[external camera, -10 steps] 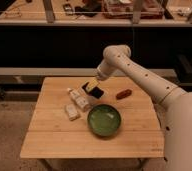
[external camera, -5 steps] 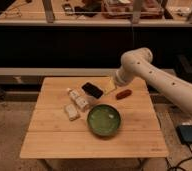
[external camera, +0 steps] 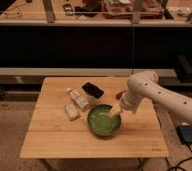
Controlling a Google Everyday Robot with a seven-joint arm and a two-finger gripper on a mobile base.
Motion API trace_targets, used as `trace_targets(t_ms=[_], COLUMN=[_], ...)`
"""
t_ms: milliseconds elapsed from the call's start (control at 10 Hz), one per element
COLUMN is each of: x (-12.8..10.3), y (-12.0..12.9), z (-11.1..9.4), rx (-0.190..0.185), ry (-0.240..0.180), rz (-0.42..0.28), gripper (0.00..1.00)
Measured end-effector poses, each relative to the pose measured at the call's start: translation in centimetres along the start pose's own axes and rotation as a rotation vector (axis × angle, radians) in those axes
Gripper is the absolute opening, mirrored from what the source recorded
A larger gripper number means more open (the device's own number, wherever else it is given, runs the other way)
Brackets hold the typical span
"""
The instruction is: Drag the ceramic bowl in a circle
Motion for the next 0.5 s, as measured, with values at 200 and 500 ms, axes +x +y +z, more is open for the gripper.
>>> trace_targets(t_ms=[200, 500], x=[-0.5, 1.4], y=[0.8, 3.4], z=[2.2, 3.7], rx=[0.021, -0.005], ry=[0.006, 0.075], rz=[0.019, -0.024], gripper=[0.80, 0.80])
